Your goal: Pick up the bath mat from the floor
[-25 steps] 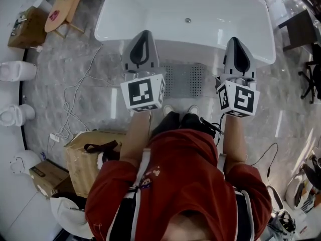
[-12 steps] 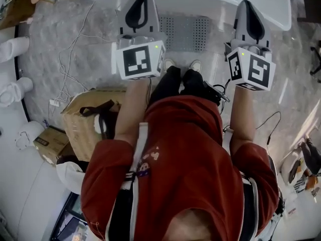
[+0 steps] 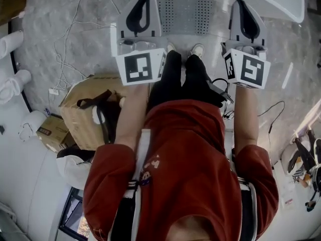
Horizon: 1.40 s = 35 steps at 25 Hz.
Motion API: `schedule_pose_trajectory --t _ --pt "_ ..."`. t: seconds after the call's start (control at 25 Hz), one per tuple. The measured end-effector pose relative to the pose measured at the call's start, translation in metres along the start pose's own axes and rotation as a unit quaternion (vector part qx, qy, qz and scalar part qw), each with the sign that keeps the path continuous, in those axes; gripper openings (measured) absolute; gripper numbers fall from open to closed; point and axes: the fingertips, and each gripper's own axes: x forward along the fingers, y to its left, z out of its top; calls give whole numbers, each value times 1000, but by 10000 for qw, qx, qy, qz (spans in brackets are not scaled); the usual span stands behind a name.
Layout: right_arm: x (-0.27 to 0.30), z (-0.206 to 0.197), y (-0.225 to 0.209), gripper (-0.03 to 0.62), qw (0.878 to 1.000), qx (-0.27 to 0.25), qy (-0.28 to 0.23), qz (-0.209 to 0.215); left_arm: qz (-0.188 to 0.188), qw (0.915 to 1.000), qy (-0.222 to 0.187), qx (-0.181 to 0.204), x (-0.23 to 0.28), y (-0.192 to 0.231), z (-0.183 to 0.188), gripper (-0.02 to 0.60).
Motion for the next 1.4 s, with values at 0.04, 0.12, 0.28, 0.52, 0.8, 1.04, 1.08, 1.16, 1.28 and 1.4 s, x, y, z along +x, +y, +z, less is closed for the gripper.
schedule_pose_trajectory --t 0.04,0.12,0.28,0.52,0.8,1.04,1.08,1.16,1.28,1.4 --pt "3 -12 -1 23 9999 57 79 26 0 9999 102 29 3 -1 -12 17" --pt "9 -38 0 29 9996 134 232 121 4 9994 320 91 6 -1 -39 17" --pt "20 -97 3 40 9973 88 640 350 19 9978 638 190 10 -1 -93 17" --pt "29 -185 -2 48 9917 335 1193 342 80 9927 1202 35 15 -5 -178 17" --pt "45 -312 9 80 9794 558 1869 521 89 9834 1809 -80 18 -12 -298 17" --pt "57 -402 12 97 9708 719 2217 561 201 9753 2201 -60 15 -10 -393 18" --pt "58 -414 12 98 9698 711 2268 554 237 9744 2236 -81 15 -8 -406 18" --pt "60 -438 14 102 9677 703 2359 550 297 9724 2310 -110 15 -4 -431 18" --pt "64 -470 19 109 9648 724 2476 521 331 9698 2413 -113 16 2 -465 18" --pt "69 -500 22 115 9623 783 2564 452 322 9667 2535 -98 21 3 -501 18"
